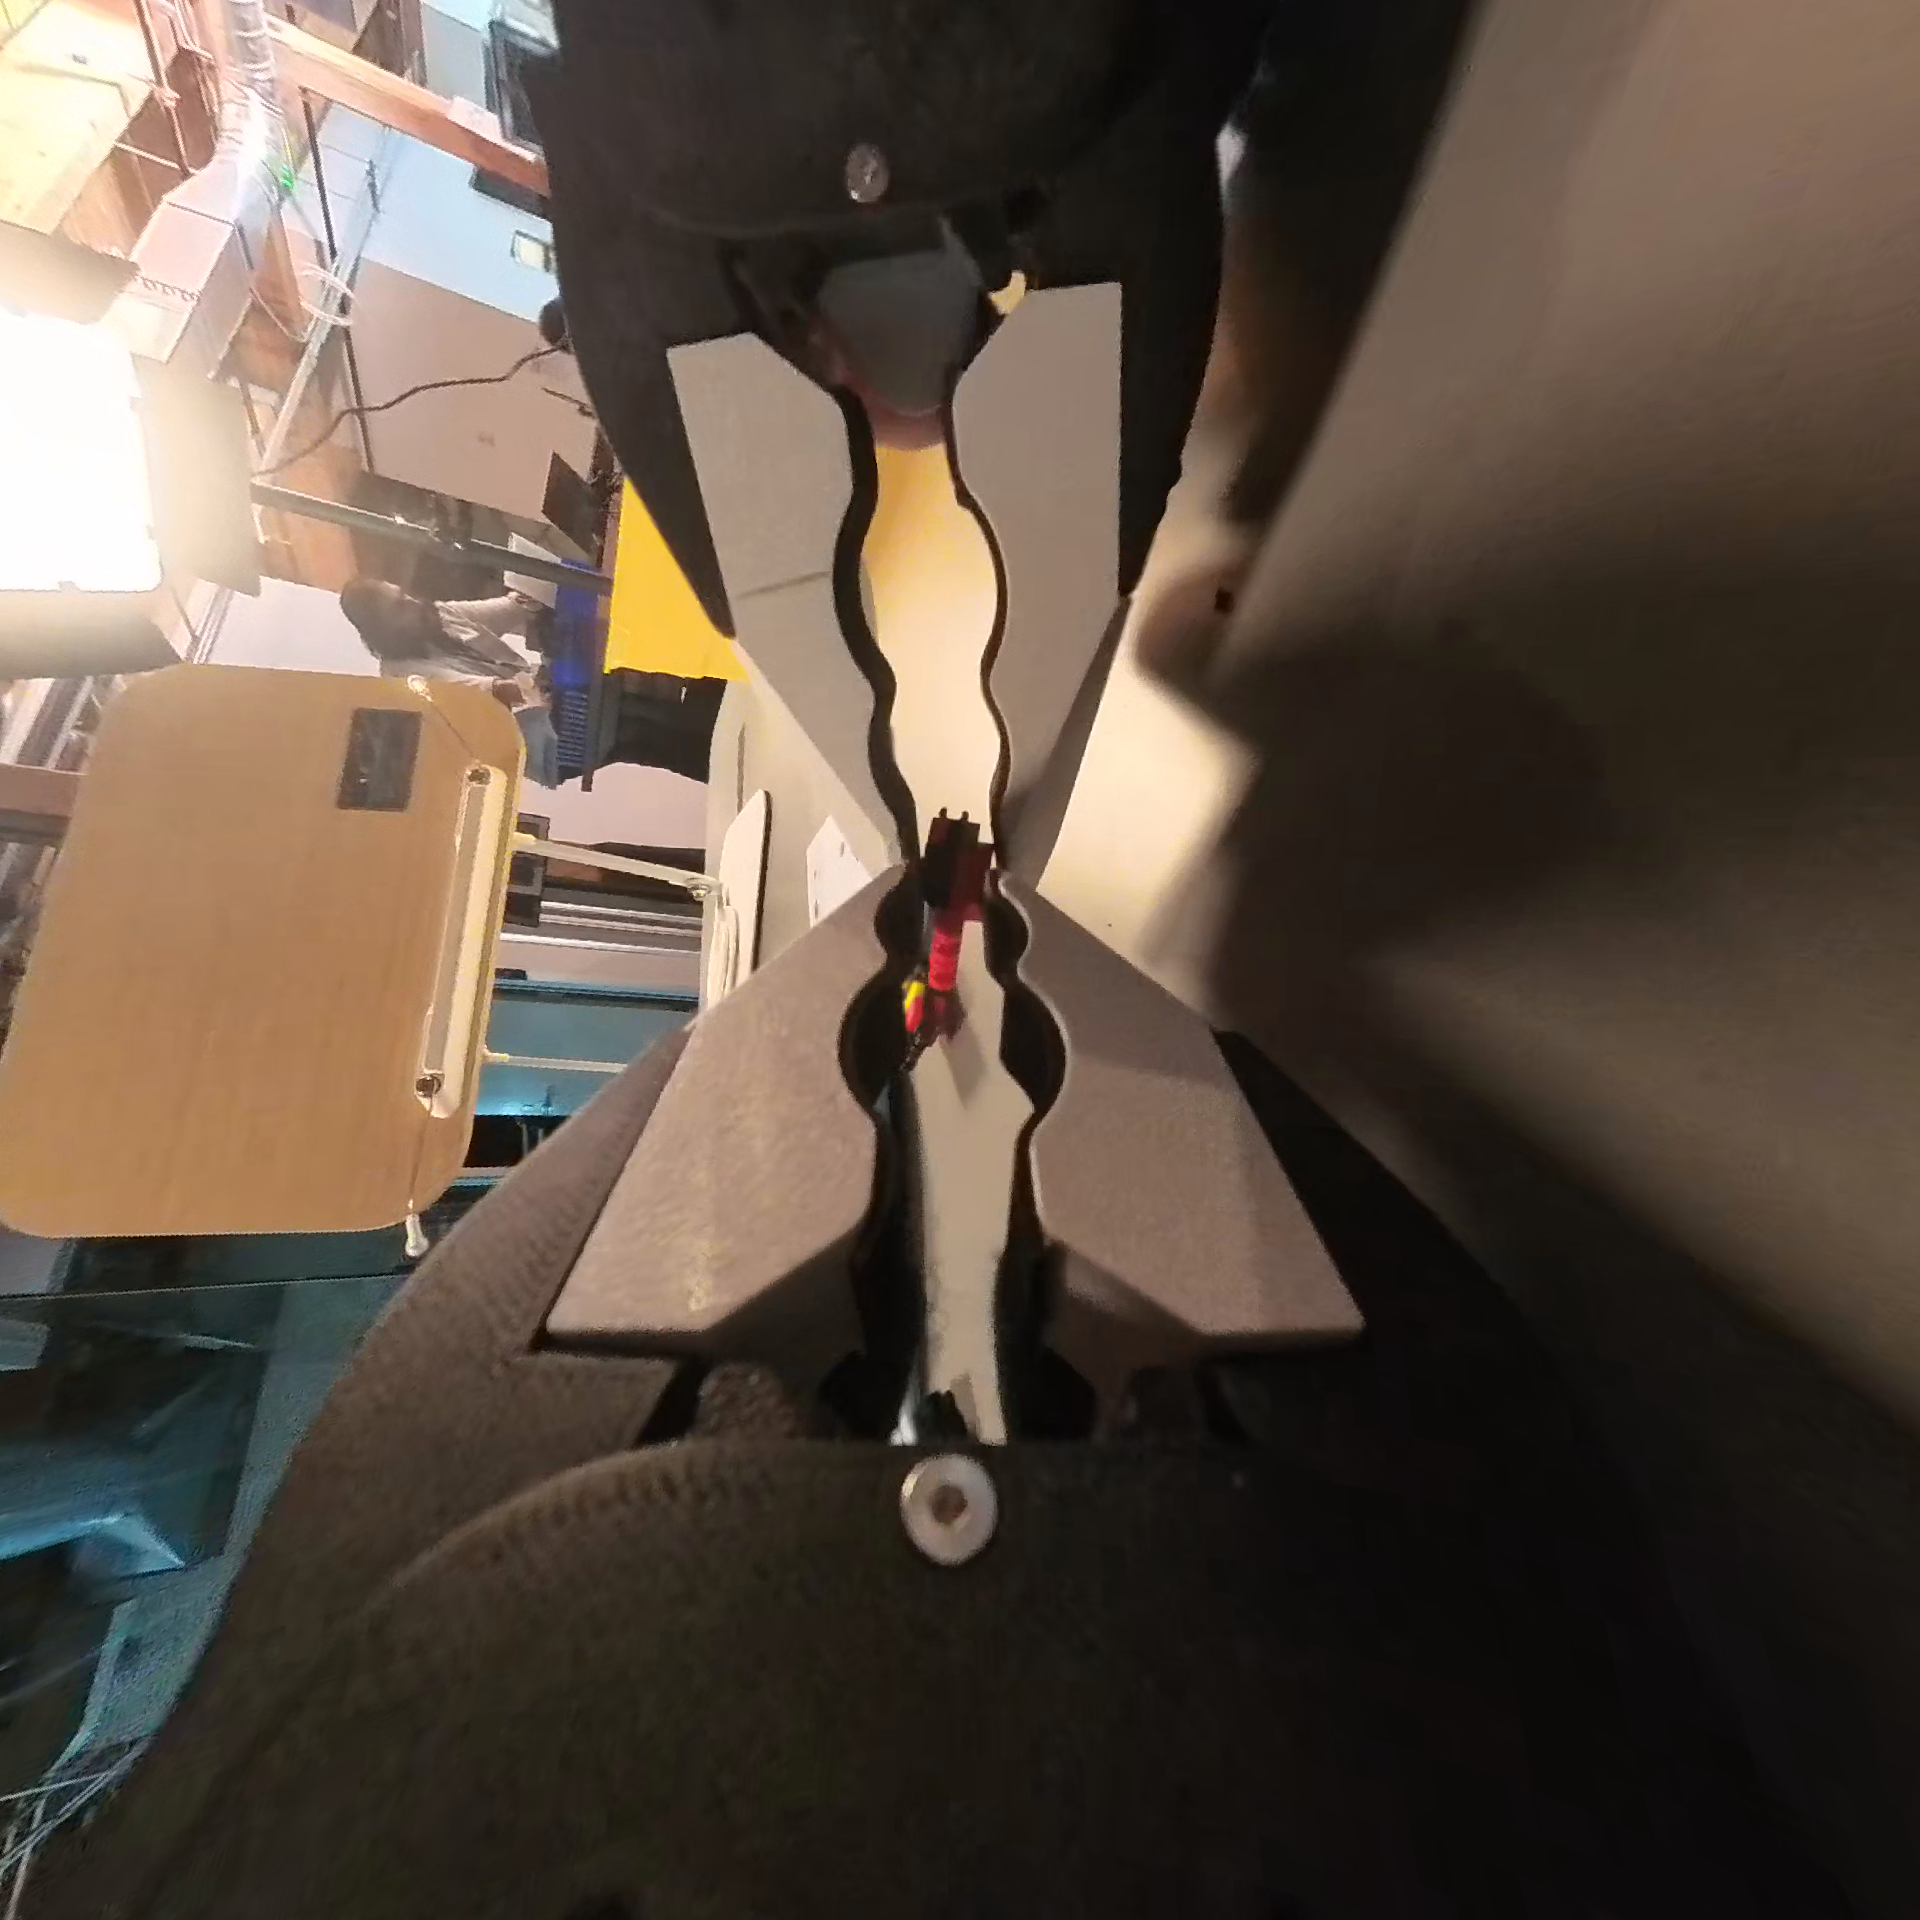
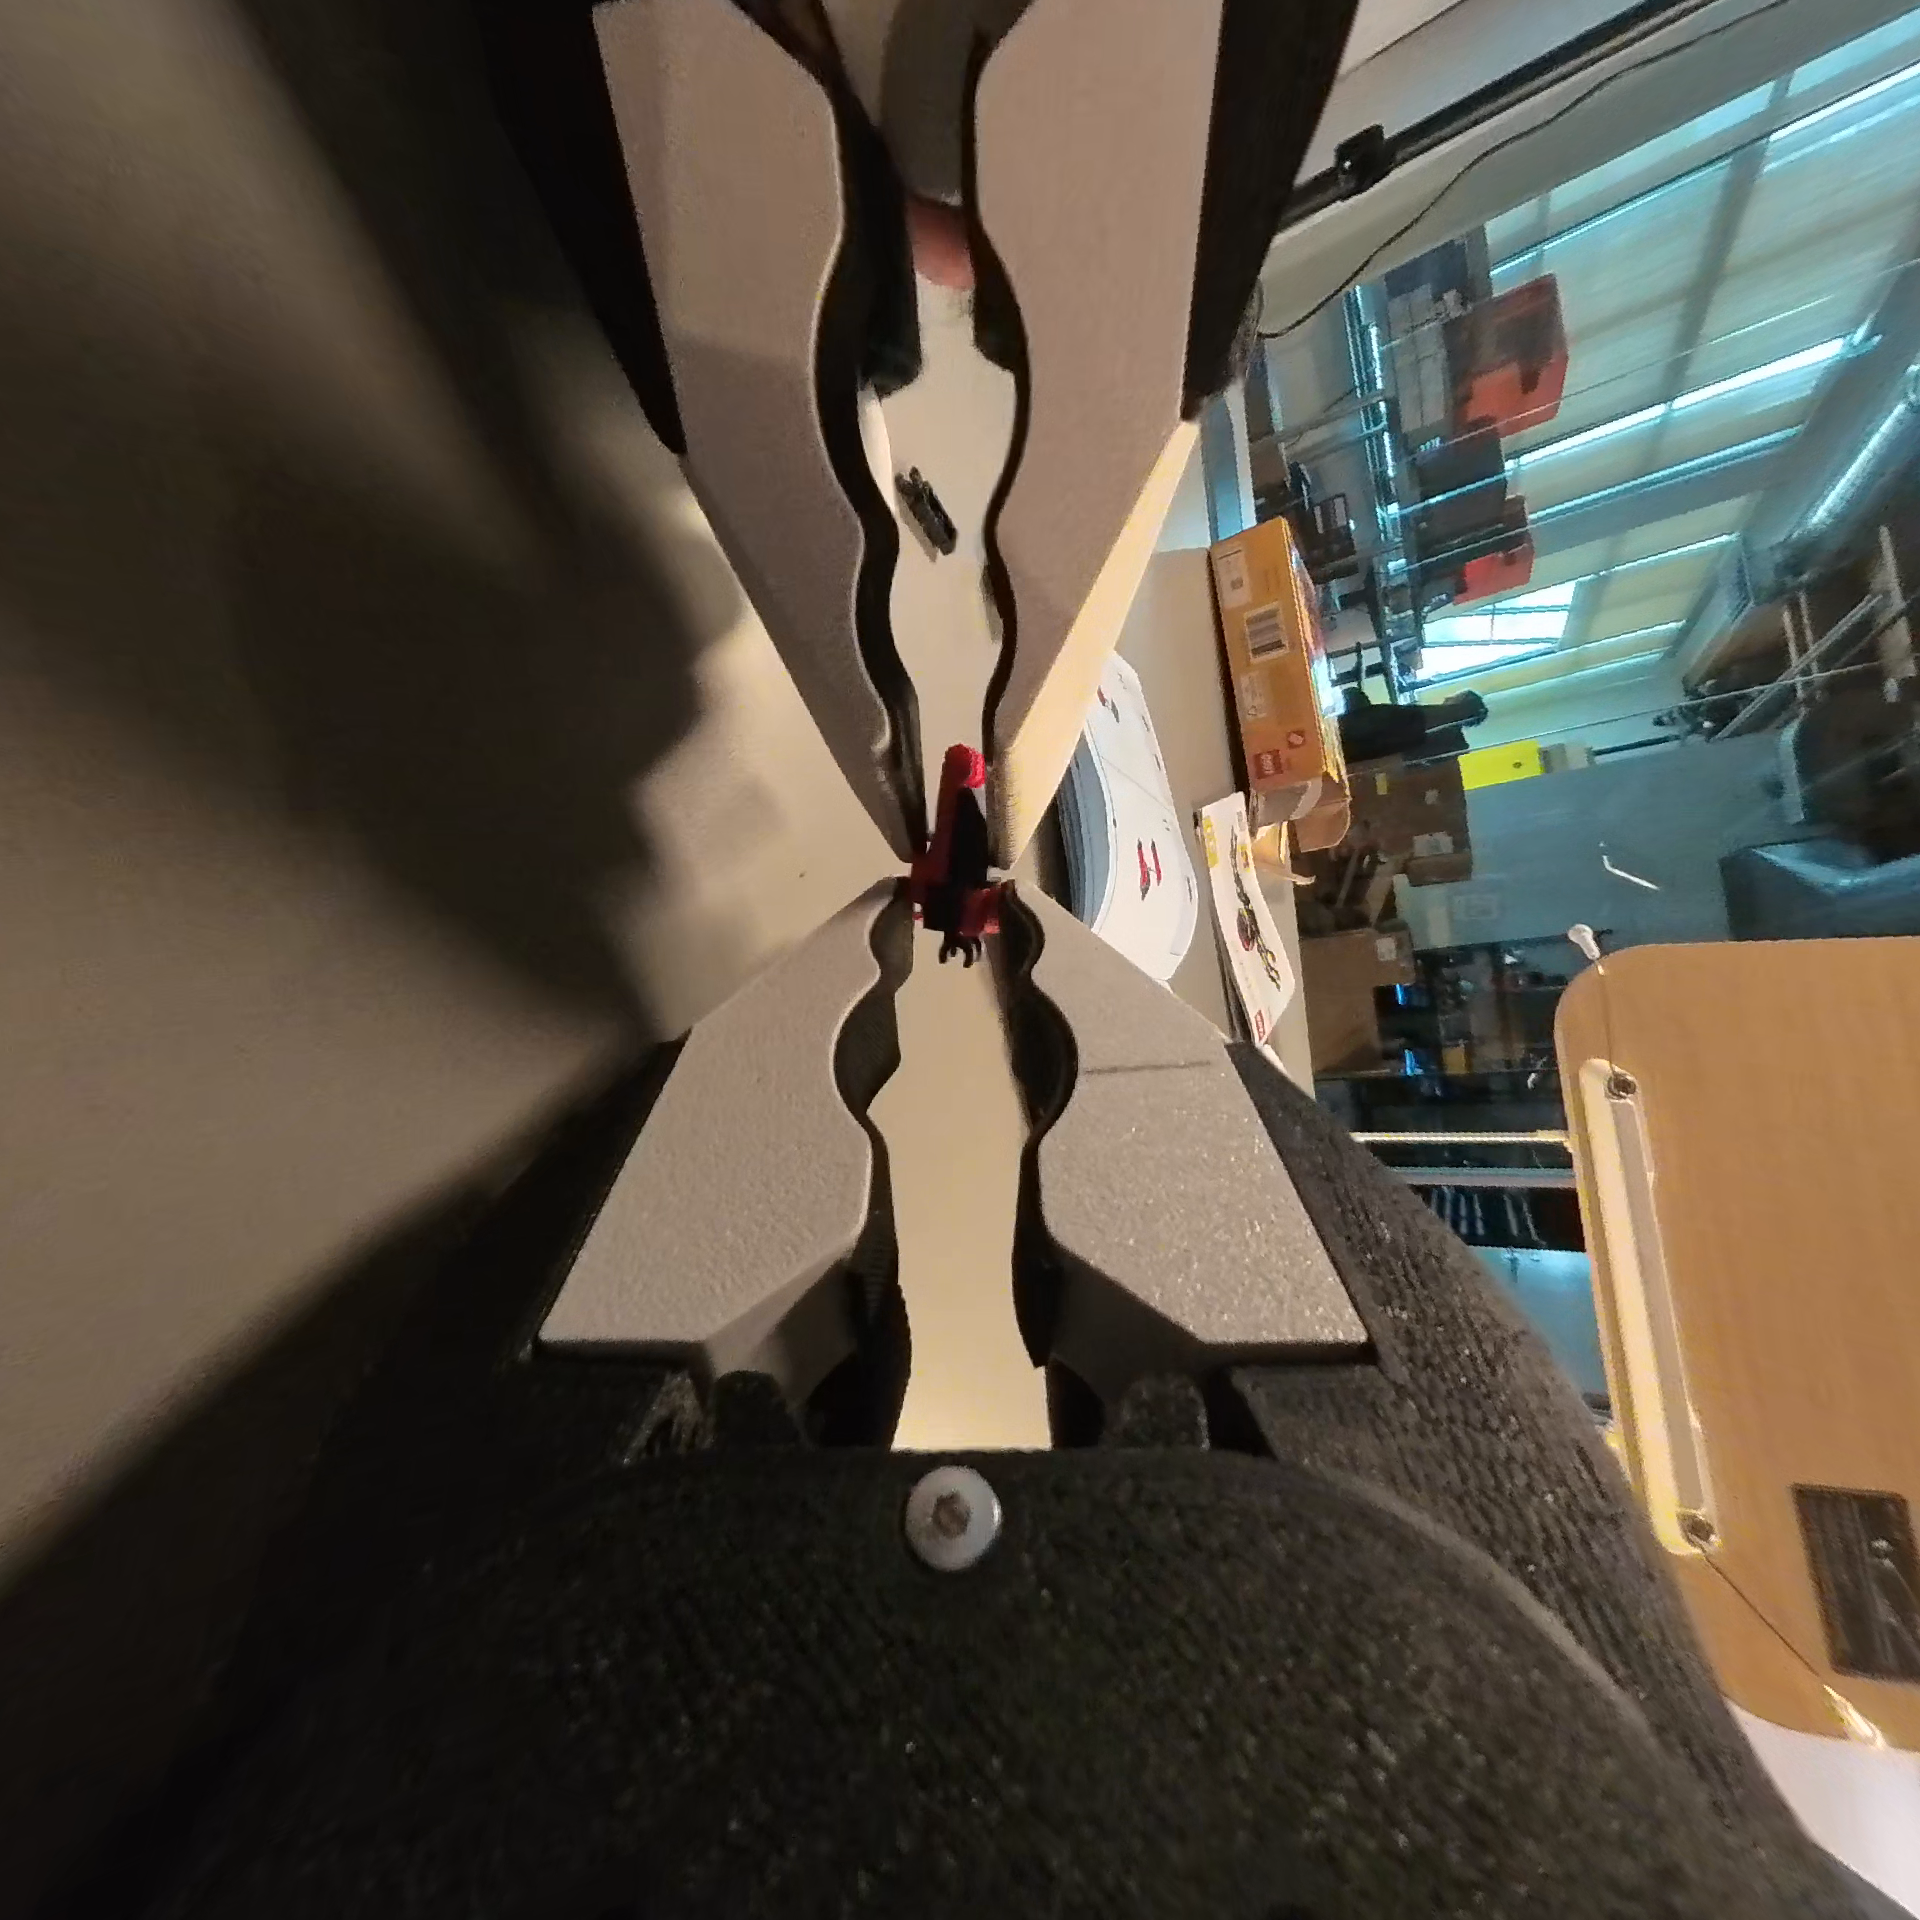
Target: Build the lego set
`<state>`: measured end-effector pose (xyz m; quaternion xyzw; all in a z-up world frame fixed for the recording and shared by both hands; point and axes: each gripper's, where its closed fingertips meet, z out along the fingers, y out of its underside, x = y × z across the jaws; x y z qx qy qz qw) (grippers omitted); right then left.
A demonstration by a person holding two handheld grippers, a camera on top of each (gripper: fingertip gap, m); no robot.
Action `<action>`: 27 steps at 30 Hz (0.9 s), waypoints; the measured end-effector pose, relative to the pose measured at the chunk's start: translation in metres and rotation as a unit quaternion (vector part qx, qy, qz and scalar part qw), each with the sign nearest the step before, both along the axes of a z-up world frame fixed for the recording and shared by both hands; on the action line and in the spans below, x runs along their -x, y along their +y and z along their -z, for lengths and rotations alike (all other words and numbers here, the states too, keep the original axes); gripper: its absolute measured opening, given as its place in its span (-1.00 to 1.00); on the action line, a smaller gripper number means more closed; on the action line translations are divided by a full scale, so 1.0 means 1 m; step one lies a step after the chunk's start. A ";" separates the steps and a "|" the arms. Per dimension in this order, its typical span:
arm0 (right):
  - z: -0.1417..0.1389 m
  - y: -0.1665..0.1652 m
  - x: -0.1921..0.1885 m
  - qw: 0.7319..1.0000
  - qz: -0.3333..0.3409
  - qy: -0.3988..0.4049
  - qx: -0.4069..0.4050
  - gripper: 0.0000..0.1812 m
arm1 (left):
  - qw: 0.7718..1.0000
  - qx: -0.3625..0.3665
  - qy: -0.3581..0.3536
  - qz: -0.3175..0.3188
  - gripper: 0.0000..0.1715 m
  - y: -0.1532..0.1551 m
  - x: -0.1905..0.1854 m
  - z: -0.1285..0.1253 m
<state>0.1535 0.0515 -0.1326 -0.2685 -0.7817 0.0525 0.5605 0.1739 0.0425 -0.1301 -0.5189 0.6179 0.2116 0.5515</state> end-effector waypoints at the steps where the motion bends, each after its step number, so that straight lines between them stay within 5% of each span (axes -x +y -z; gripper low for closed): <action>1: 0.000 0.000 0.000 1.000 0.000 0.001 -0.002 -0.85 | 1.000 -0.002 0.001 -0.001 -0.88 0.000 0.000 -0.001; 27: -0.005 0.005 -0.004 0.999 0.004 0.027 0.034 -0.69 | 0.997 -0.075 0.020 0.008 -0.89 -0.001 0.001 -0.014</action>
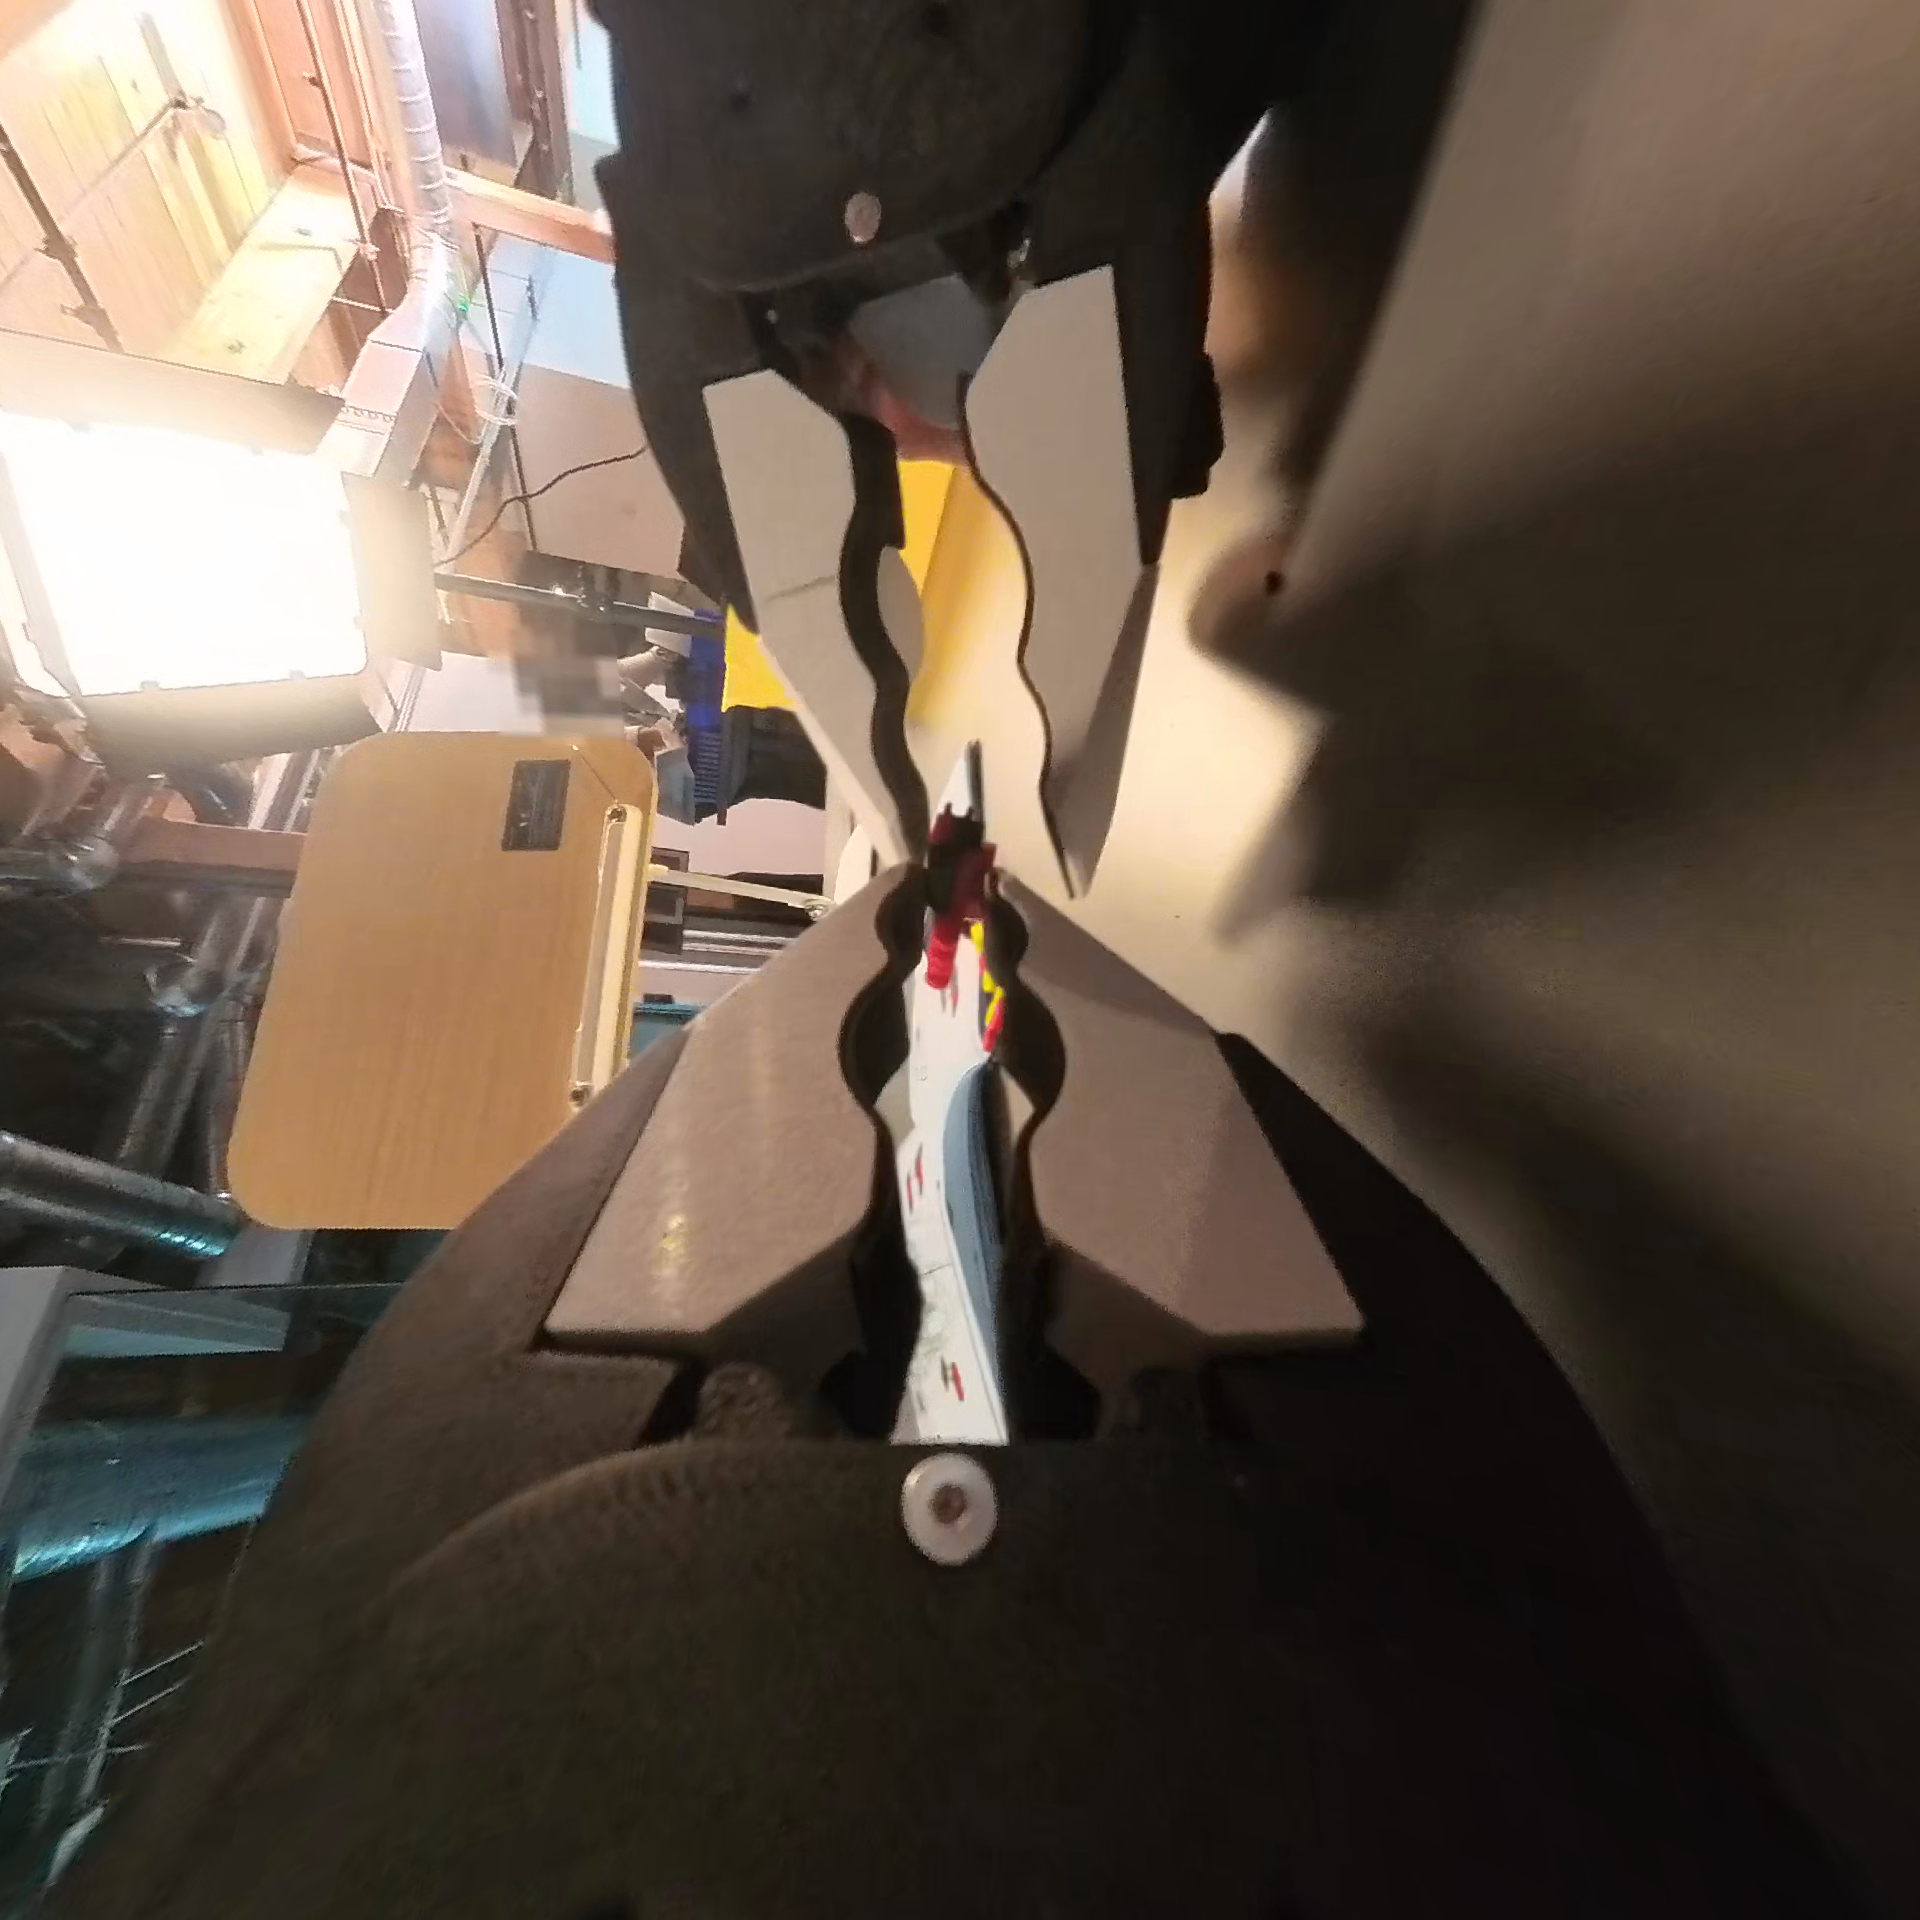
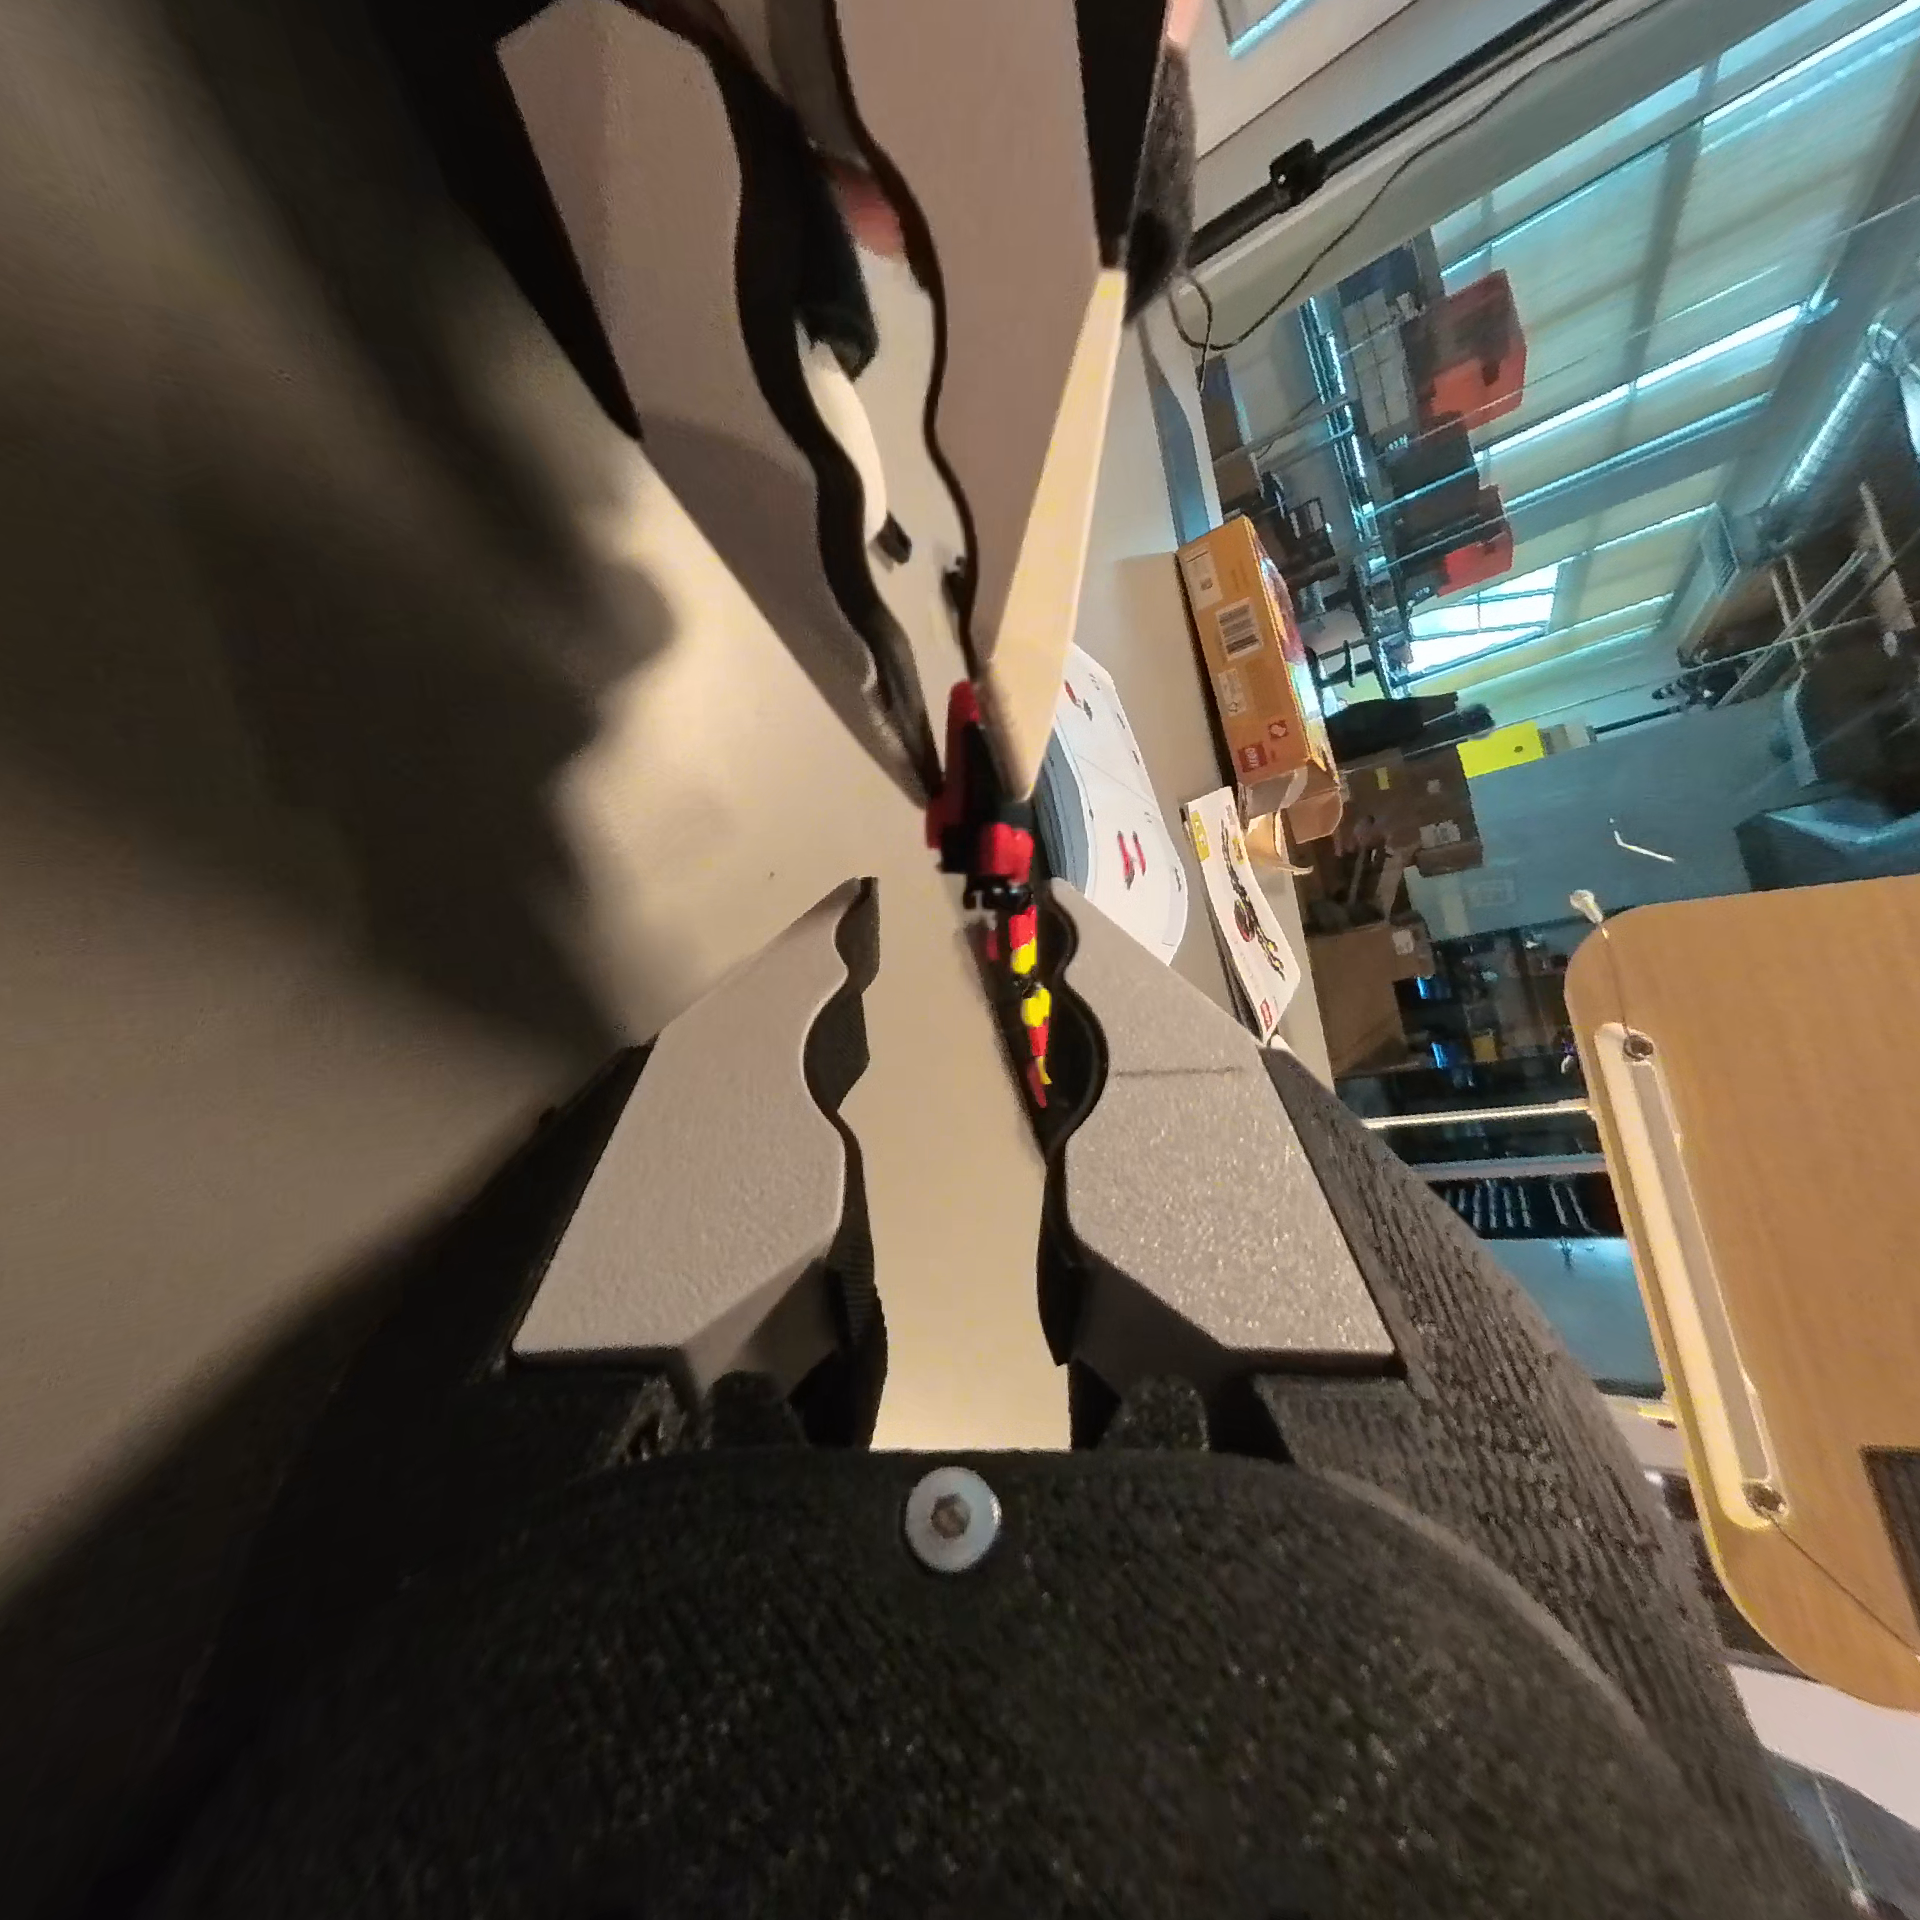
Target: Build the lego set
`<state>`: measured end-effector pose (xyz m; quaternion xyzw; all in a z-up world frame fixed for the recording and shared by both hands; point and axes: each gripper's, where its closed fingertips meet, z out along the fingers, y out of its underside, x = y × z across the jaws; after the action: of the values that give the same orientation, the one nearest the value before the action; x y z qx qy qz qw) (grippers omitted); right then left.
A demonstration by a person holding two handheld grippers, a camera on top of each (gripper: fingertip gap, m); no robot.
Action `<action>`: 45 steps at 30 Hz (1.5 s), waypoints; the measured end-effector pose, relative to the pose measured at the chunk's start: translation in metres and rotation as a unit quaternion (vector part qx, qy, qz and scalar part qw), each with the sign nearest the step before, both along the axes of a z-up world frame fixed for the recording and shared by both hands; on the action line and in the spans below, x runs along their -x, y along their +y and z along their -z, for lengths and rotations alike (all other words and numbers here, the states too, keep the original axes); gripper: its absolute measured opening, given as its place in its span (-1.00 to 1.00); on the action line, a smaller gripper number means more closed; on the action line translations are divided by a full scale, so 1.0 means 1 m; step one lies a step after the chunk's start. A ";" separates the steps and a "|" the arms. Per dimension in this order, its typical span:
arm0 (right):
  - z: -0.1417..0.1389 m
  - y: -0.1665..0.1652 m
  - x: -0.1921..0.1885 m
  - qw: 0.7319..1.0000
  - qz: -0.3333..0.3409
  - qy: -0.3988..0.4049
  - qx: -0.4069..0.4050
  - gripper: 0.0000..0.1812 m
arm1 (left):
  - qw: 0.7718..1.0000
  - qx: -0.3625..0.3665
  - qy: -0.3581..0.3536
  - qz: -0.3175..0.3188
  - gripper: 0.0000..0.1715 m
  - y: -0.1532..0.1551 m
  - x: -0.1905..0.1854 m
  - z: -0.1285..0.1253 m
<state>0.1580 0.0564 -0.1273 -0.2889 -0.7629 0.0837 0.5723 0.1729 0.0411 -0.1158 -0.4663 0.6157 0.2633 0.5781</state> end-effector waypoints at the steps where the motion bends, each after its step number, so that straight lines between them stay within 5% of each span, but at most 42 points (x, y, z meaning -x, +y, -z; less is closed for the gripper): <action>1: 0.000 0.003 -0.001 1.000 0.004 -0.001 0.004 -0.68 | 1.000 -0.007 0.000 0.000 -0.88 0.000 0.001 -0.002; 6: -0.014 0.012 -0.010 0.988 0.004 0.039 0.153 -0.68 | 0.996 -0.085 -0.001 0.008 -0.89 0.000 0.006 -0.020; 11: -0.042 -0.023 -0.014 0.919 -0.120 0.070 0.369 -0.56 | 0.994 -0.109 -0.005 0.020 -0.89 -0.002 0.004 -0.025; 26: -0.043 -0.025 -0.011 0.903 -0.120 0.062 0.407 -0.86 | 0.993 -0.104 0.009 0.048 -0.88 -0.008 -0.006 -0.019; 45: -0.026 -0.035 -0.012 0.903 -0.119 -0.004 0.413 -0.56 | 0.996 -0.066 0.001 0.052 -0.89 -0.009 -0.006 -0.011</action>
<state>0.1699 0.0210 -0.1009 -0.4066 -0.6909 0.4576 0.3846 0.1794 0.0321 -0.1051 -0.3940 0.6211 0.2737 0.6197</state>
